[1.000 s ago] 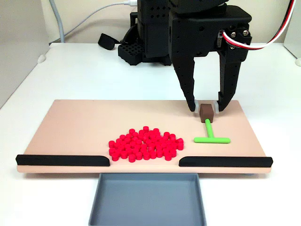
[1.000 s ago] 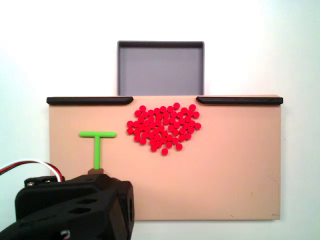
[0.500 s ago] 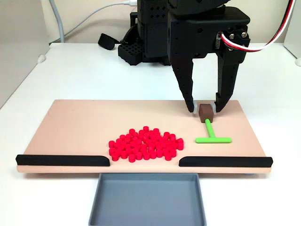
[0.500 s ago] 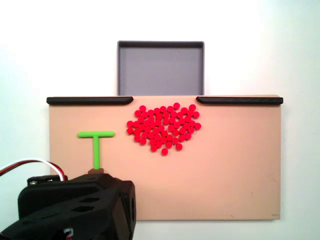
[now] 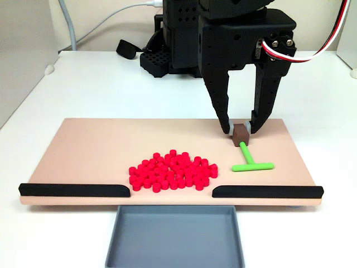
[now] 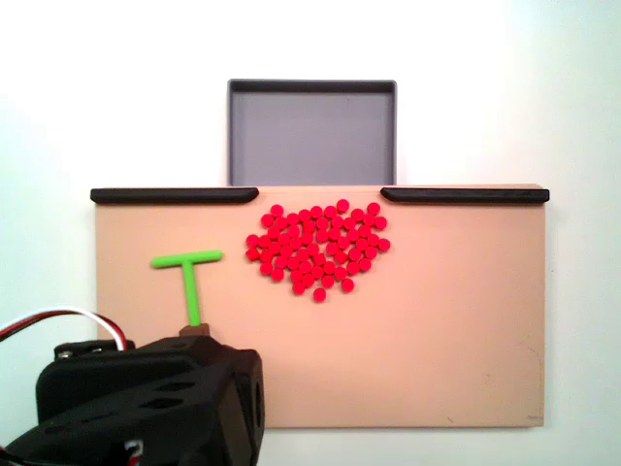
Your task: Grasp a green tool by the dark brown handle.
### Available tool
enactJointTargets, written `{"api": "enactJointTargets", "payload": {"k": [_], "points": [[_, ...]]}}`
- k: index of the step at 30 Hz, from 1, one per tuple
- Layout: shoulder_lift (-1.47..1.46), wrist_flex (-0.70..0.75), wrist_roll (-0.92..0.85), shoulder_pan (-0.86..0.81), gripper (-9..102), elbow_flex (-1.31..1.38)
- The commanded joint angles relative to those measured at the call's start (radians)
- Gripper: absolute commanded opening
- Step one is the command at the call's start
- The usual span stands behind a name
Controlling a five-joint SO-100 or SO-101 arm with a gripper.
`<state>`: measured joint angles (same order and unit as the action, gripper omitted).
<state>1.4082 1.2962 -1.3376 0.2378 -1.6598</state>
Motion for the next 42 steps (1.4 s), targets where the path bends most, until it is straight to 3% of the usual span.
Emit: {"api": "enactJointTargets", "payload": {"k": [1,4,21,42], "points": [[0.005,-0.005,-0.011,0.003,7,0.032],[0.005,-0.005,-0.014,0.005,0,0.032],[0.123,0.011,-0.017,0.009,0,0.035],[0.295,0.130,-0.212,-0.164,0,0.035]]}}
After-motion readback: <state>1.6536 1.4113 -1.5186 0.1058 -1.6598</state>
